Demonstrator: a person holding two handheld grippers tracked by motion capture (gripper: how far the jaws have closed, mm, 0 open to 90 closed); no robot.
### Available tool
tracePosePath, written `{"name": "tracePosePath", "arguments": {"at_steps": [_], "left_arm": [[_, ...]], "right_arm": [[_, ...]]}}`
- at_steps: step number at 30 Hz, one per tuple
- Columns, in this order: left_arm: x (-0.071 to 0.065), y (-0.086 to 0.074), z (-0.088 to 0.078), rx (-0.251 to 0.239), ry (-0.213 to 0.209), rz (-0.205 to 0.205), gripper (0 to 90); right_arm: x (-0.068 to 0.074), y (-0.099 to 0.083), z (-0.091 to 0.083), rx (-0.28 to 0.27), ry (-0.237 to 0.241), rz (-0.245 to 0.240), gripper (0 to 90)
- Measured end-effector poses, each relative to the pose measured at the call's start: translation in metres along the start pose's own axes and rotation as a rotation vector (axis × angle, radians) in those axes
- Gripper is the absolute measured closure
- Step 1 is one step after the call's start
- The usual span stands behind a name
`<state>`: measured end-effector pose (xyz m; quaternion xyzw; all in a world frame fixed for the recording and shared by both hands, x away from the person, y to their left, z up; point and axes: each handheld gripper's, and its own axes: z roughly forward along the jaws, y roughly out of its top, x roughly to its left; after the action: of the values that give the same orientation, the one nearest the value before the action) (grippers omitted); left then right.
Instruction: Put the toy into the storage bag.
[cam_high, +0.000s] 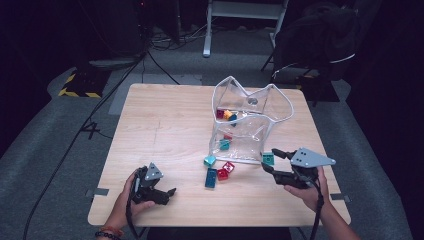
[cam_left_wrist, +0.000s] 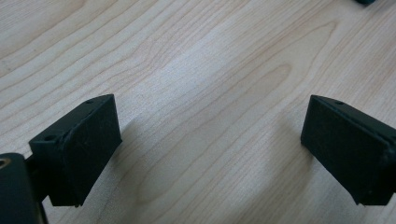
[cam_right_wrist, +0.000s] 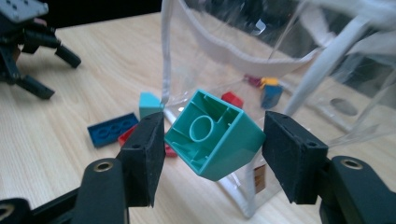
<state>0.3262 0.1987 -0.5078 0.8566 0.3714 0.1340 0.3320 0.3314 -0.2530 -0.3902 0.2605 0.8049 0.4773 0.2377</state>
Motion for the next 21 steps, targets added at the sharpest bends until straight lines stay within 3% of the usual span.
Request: {"name": "tracePosePath", "arguments": {"at_steps": [8, 21], "left_arm": [[0.0, 0.0, 0.0, 0.001, 0.001, -0.002, 4.8], [0.0, 0.0, 0.0, 0.001, 0.0, -0.003, 4.6]], "right_arm": [[-0.014, 0.022, -0.019, -0.047, -0.04, -0.012, 40.5], [-0.028, 0.047, -0.03, -0.088, -0.079, -0.017, 40.5]]}}
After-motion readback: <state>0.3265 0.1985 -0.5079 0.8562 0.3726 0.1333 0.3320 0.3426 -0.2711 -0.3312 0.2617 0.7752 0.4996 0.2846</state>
